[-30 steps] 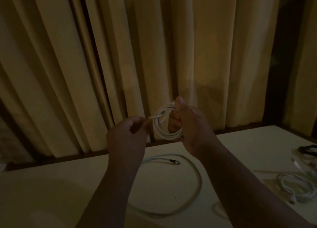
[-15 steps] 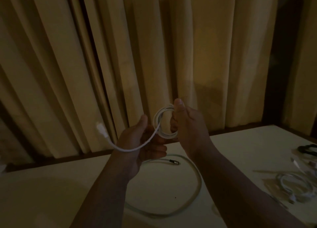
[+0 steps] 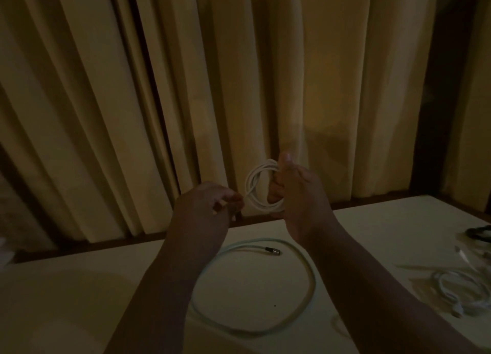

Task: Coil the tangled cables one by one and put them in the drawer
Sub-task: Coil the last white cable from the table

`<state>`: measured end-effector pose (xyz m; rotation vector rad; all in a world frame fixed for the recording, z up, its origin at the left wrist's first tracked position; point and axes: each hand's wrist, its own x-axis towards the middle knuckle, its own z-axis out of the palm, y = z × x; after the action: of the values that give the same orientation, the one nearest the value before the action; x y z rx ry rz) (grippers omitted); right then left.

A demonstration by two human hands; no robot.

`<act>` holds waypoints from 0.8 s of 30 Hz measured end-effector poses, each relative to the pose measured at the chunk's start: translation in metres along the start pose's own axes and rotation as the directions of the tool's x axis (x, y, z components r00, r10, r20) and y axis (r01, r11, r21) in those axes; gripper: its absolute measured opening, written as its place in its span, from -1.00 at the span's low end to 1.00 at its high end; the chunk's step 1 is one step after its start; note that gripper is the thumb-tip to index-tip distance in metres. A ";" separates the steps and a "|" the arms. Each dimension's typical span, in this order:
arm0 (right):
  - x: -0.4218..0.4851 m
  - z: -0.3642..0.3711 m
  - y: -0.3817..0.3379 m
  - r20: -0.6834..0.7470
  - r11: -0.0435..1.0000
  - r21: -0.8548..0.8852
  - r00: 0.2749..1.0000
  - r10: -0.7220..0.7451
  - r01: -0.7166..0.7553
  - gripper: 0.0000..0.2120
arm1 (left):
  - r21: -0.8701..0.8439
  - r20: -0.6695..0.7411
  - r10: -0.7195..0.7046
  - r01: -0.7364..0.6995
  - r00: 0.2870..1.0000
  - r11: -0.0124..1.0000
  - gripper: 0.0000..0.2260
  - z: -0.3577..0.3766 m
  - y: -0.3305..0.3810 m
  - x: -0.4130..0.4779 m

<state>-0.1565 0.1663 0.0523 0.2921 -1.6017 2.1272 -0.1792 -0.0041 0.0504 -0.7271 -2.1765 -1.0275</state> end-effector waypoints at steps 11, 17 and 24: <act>-0.005 0.005 0.000 -0.057 0.996 0.089 0.998 0.033 -0.028 -0.51 | -0.801 0.108 -0.540 0.394 0.835 0.450 -0.90 0.045 0.028 -0.011; -0.011 0.009 0.004 -0.092 0.995 -0.074 0.993 -0.068 0.062 -0.48 | -0.888 0.215 -0.519 0.387 0.827 0.249 -0.82 0.048 0.044 -0.015; -0.014 0.010 0.010 -0.088 0.965 -0.197 0.977 -0.193 0.173 -0.48 | -0.855 0.010 -0.555 0.296 0.832 0.426 -0.62 0.053 0.044 -0.022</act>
<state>-0.1500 0.1512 0.0409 0.2492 -1.6327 1.8079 -0.1498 0.0584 0.0289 -0.3191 -1.5316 -2.3903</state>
